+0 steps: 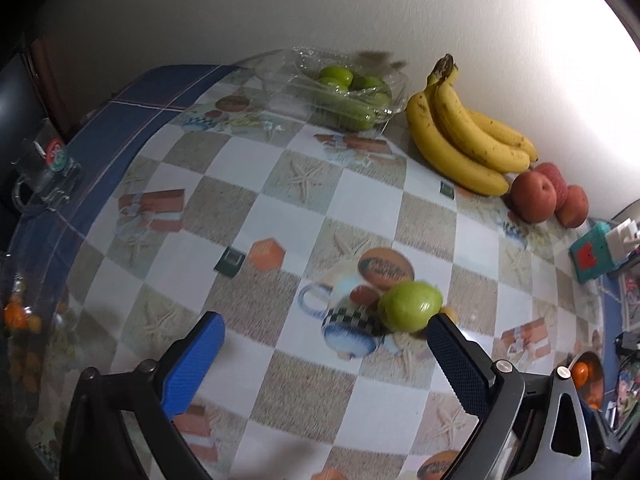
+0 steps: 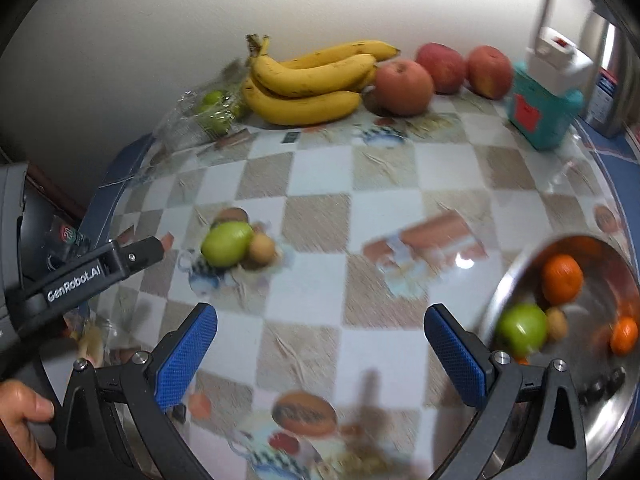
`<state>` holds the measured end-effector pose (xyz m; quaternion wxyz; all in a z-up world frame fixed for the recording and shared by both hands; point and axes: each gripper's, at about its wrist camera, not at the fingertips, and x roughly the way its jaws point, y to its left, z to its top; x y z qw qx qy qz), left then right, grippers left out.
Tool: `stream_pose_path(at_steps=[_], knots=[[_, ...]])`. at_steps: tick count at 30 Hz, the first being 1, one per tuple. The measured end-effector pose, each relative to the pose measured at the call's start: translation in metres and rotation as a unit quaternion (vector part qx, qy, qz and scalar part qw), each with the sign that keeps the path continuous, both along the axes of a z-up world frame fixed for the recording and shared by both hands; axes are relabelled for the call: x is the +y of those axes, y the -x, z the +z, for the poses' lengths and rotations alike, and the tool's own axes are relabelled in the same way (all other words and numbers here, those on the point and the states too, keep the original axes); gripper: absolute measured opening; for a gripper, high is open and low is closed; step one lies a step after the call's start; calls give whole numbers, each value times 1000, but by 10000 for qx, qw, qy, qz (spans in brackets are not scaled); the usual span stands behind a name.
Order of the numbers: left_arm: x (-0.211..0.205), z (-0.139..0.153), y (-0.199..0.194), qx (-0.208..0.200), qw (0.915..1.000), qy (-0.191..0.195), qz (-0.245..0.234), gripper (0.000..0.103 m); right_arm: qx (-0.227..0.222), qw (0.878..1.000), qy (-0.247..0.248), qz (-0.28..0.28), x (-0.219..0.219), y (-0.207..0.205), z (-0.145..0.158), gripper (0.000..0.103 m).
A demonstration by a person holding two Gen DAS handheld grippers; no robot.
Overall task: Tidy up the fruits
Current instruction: 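Close the left gripper on the second green mango while the right gripper grasps the brown fruit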
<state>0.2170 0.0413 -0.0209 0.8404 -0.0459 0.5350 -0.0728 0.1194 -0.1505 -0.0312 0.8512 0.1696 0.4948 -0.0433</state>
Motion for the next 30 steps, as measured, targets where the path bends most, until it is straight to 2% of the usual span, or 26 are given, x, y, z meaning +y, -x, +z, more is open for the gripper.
stream_pose_path(at_steps=[2, 3, 5, 6, 8, 13, 17, 20, 25, 30], knots=[[-2, -5, -6, 11, 9999, 104, -71, 100, 31, 9998, -129, 112, 4, -13, -7, 101], [-2, -8, -9, 26, 9998, 164, -105, 96, 52, 9997, -181, 150, 6, -19, -11, 99], [-3, -14, -14, 99, 9995, 272, -141, 90, 111, 9994, -250, 225, 9, -31, -19, 85], [-3, -17, -17, 134, 9993, 316, -138, 89, 145, 9992, -277, 262, 11, -35, -23, 82], [-5, -23, -21, 222, 9986, 427, -206, 86, 210, 9990, -289, 286, 12, -45, -31, 71], [-11, -36, -25, 426, 9974, 526, -236, 84, 260, 9979, -456, 390, 16, -60, -41, 53], [-14, -42, -26, 579, 9943, 841, -296, 83, 295, 9970, -505, 503, 22, -69, -45, 48], [-15, -41, -26, 569, 9942, 853, -311, 83, 295, 9966, -497, 580, 26, -74, -46, 40], [-16, -40, -28, 562, 9931, 978, -334, 83, 225, 9962, -525, 651, 28, -77, -43, 36], [-18, -43, -30, 603, 9919, 1062, -362, 82, 216, 9960, -610, 611, 23, -76, -45, 25]])
